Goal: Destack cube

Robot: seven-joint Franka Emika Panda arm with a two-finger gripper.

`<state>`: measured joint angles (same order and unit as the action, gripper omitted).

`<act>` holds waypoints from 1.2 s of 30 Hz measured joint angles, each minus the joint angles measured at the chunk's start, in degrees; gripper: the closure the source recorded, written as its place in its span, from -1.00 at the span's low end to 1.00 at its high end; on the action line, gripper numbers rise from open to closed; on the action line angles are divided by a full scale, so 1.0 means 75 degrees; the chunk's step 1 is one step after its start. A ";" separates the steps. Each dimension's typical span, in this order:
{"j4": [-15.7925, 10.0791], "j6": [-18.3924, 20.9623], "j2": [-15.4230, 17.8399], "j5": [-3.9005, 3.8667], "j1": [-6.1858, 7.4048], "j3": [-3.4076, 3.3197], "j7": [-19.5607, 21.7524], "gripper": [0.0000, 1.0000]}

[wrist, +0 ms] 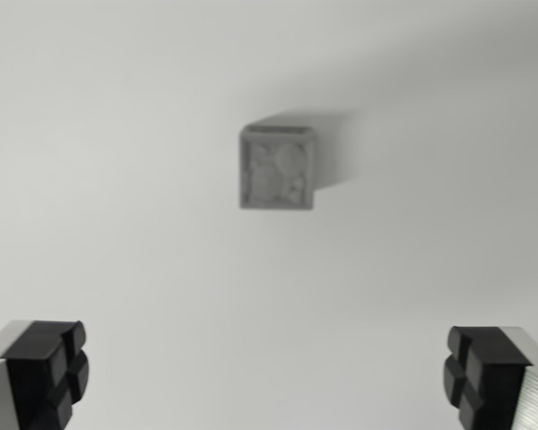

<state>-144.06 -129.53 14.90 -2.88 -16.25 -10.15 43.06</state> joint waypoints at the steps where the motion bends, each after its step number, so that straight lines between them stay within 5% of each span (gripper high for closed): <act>1: 0.0018 0.0039 0.0020 -0.0002 0.0000 0.0001 0.0002 -1.00; 16: 0.0405 0.0784 0.0375 -0.0025 0.0000 0.0034 0.0040 -1.00; 36: 0.0460 0.0884 0.0418 -0.0027 0.0000 0.0039 0.0045 -1.00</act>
<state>-140.61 -122.90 18.04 -3.08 -16.25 -9.85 43.40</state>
